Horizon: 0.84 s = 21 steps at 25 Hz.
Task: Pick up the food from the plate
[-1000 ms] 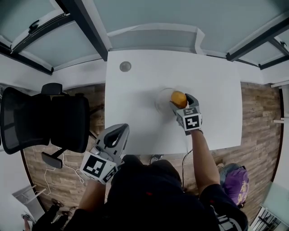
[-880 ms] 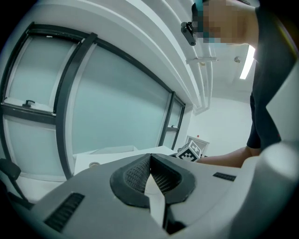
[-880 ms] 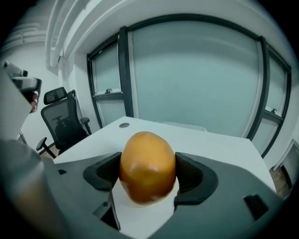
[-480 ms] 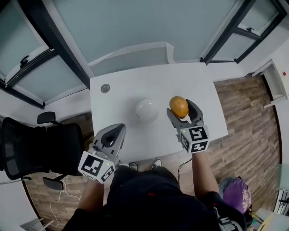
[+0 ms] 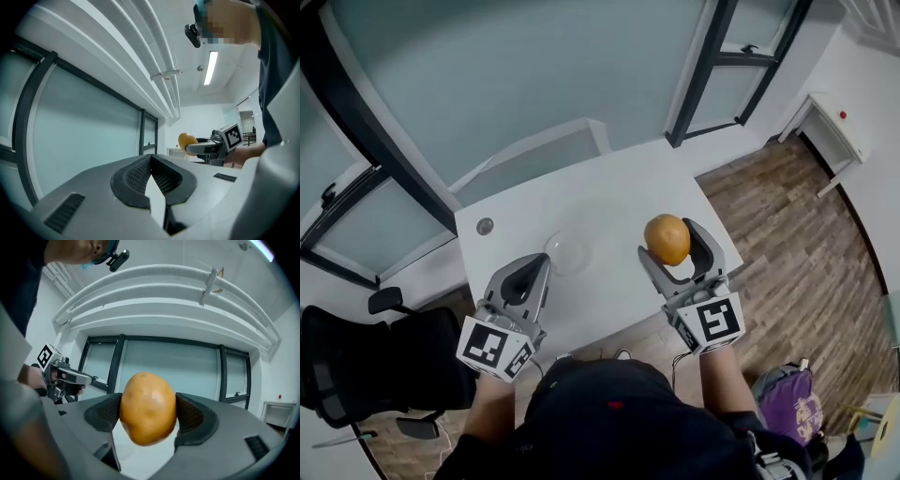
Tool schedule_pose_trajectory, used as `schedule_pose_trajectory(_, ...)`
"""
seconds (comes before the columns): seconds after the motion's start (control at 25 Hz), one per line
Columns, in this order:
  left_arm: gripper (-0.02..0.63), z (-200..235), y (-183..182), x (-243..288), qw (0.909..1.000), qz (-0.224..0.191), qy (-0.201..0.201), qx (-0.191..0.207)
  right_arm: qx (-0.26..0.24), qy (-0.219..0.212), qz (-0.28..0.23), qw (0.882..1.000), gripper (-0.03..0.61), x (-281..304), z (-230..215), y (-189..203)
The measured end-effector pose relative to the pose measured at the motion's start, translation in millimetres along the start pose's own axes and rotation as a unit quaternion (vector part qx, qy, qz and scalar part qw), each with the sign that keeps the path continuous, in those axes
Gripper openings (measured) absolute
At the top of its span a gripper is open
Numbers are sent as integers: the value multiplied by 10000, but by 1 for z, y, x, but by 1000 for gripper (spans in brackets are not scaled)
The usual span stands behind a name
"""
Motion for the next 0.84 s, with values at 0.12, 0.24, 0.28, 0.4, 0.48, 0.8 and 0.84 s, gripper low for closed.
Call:
schedule_pose_trajectory(0.12,20,-8,-8,7,9999,-61,31,83,-30,9,-265,9996,373,-14,-3,-13)
schedule_pose_trajectory(0.24,20,-11,-10,8,9999,-88,39,106,-104,-39,-383,9992,373,-18,-1,-20)
schedule_pose_trajectory(0.28,20,-12,-10,7,9999,-89,35,109,-122,-54,-393,9991,373,-18,0,-21)
schedule_pose_trajectory(0.4,20,-14,-9,1,9999,-86,-4,113,-143,-110,-411,9990,373,-19,6,-23)
schedule_pose_trajectory(0.48,20,-14,-8,-4,9999,-91,-53,108,-141,-161,-435,9988,373,-19,10,-24)
schedule_pose_trajectory(0.8,20,-14,-8,-23,9997,-34,-217,128,-107,-306,-500,9982,373,-20,23,-30)
schedule_pose_trajectory(0.84,20,-13,-8,-25,9997,-26,-227,129,-95,-318,-499,9982,373,-19,25,-31)
Point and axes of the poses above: the fingertips, and each gripper's own axes: x forward along the fingers, z to its left, y out of its underside, the point moved 3 cm from there along -x, backward along the fingers, and after that the axes turned 4 degrees about -x, right-handed, at the moved point
